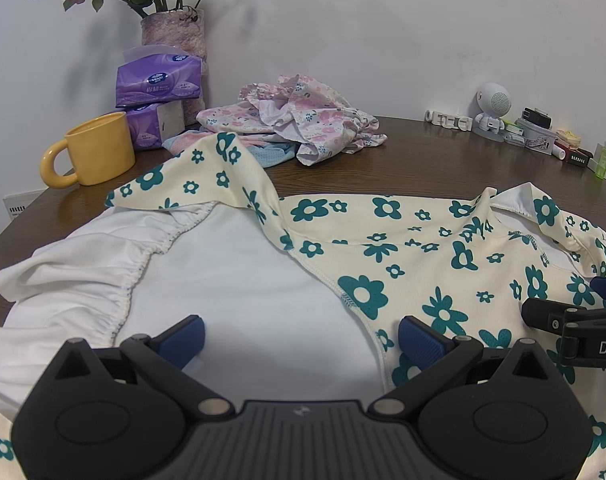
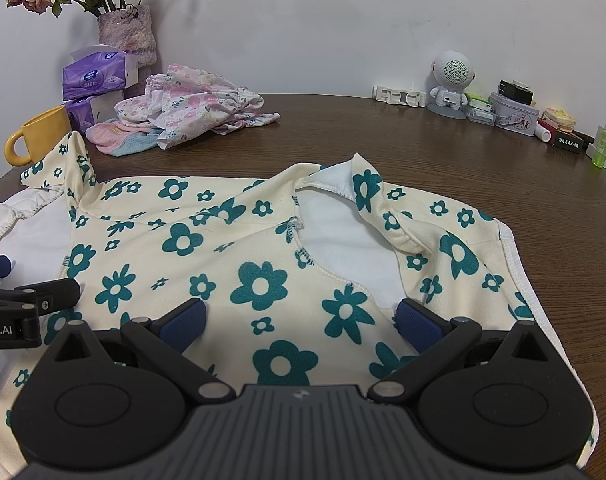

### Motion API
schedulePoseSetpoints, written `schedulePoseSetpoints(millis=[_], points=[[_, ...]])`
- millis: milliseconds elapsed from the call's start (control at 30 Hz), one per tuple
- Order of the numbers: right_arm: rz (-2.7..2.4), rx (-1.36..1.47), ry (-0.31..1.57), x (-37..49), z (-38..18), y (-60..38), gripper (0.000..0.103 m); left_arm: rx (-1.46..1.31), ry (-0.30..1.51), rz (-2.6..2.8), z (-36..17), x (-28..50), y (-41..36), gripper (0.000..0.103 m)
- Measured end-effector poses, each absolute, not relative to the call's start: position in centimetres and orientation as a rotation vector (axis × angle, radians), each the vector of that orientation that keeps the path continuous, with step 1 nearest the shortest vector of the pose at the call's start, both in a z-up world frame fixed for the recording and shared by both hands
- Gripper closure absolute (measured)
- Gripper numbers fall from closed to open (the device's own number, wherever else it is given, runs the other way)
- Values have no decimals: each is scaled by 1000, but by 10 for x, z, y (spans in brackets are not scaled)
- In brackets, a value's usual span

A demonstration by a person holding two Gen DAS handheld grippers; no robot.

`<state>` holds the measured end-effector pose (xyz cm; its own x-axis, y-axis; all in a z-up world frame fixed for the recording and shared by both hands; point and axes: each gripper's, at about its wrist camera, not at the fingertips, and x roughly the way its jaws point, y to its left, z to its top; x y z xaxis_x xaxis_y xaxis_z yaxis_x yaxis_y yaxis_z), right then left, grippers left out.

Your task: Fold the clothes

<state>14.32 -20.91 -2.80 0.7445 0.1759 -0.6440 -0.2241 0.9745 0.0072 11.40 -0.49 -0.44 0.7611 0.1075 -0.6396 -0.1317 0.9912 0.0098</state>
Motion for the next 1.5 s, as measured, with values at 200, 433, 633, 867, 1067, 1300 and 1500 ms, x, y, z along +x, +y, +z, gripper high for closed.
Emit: schedulePoseSetpoints(millis=[200, 433, 633, 867, 1067, 1300, 1500], points=[[219, -73, 698, 143, -28, -209, 1, -36, 694, 130, -4, 114, -5, 0], [220, -74, 699, 143, -28, -209, 1, -36, 694, 131, -4, 114, -5, 0], [219, -74, 699, 143, -28, -209, 1, -38, 694, 137, -4, 115, -6, 0], [222, -76, 691, 143, -26, -209, 1, -65, 684, 109, -1, 112, -3, 0], [285, -87, 563, 112, 4, -225, 0, -4, 585, 8, 32, 79, -10, 0], [408, -28, 576, 67, 40, -272, 1, 50, 601, -195, 42, 42, -16, 0], [309, -149, 622, 49, 29, -297, 1, 61, 623, -235, 40, 40, -21, 1]])
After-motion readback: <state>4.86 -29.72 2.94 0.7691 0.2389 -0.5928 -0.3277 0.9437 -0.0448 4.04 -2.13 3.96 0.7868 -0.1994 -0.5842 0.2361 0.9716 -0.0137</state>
